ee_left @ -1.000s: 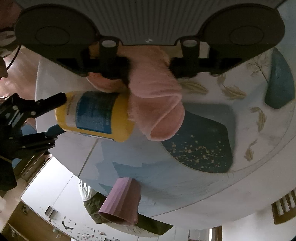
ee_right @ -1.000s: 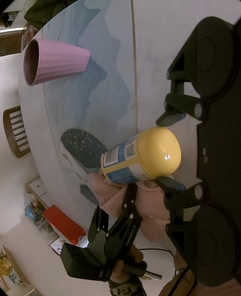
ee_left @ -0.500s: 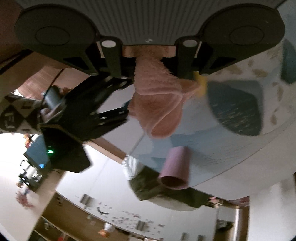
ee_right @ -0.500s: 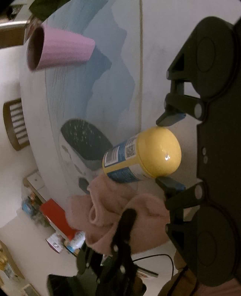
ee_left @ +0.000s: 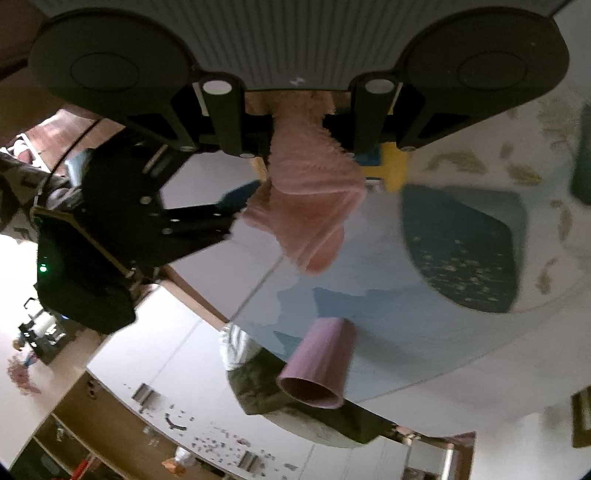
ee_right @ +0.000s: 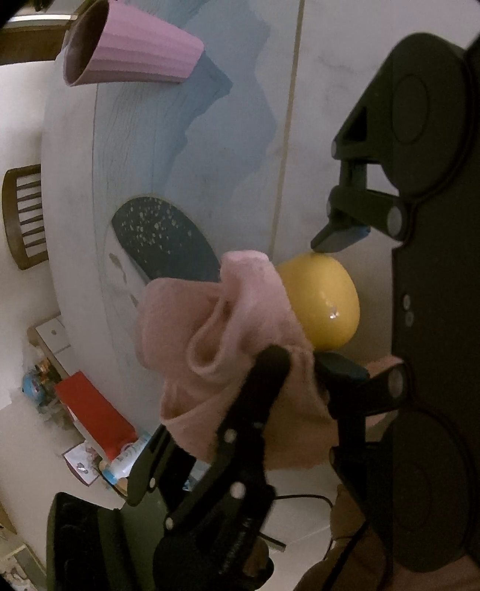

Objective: Clean container
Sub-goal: 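Wipe the bottle's cap and body with the towel in the left tool while the right tool holds it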

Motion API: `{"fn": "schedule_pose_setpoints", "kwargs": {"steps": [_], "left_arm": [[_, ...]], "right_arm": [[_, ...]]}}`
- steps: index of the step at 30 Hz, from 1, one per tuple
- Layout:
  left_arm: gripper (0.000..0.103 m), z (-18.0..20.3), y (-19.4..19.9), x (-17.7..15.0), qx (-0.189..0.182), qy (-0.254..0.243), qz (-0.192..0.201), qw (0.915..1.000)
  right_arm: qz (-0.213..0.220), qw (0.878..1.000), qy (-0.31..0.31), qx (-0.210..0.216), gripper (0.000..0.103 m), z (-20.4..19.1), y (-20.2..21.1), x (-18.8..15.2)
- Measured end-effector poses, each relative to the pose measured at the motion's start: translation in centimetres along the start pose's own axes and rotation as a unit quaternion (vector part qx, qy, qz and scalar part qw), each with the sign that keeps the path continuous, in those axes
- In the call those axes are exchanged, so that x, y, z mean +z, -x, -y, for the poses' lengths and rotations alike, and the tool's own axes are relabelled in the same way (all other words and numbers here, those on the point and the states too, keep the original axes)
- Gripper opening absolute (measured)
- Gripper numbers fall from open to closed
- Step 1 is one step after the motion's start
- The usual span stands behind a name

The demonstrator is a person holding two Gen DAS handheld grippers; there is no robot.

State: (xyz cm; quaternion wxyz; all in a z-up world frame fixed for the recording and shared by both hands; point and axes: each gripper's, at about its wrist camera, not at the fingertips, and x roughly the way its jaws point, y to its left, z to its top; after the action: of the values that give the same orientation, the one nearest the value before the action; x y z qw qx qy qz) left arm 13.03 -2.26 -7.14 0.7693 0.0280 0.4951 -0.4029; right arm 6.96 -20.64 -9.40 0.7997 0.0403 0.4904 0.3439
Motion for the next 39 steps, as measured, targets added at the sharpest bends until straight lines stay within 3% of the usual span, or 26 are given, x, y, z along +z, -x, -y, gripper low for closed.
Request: {"fn": "schedule_pose_setpoints", "kwargs": {"steps": [13,19,22,30,35,39], "left_arm": [[0.019,-3.6,2.0,-1.4,0.046,0.037,0.012,0.9982],[0.019,-4.9,2.6,-2.2,0.118,0.028,-0.001,0.9926],[0.019,-5.4,3.4,-2.6,0.135,0.029,-0.005,0.9904],[0.019,-0.8,5.6,-0.8,0.091,-0.039,0.033,0.9945],[0.019,3.0,3.7,0.6,0.055,-0.099,0.021,0.9934],[0.019,4.1,2.0,1.3,0.014,-0.104,0.007,0.9944]], "right_arm": [[0.005,1.0,-0.001,-0.006,0.059,0.2,-0.2,0.3],[0.005,1.0,0.008,-0.023,0.059,0.1,-0.1,0.5],[0.005,0.999,0.018,-0.031,0.059,-0.1,-0.1,0.6],[0.007,0.999,0.025,-0.035,0.059,-0.2,-0.3,1.1],[0.005,0.999,0.035,-0.036,0.059,-0.7,-0.5,1.3],[0.006,0.998,0.042,-0.037,0.059,-1.2,-0.6,1.4]]}}
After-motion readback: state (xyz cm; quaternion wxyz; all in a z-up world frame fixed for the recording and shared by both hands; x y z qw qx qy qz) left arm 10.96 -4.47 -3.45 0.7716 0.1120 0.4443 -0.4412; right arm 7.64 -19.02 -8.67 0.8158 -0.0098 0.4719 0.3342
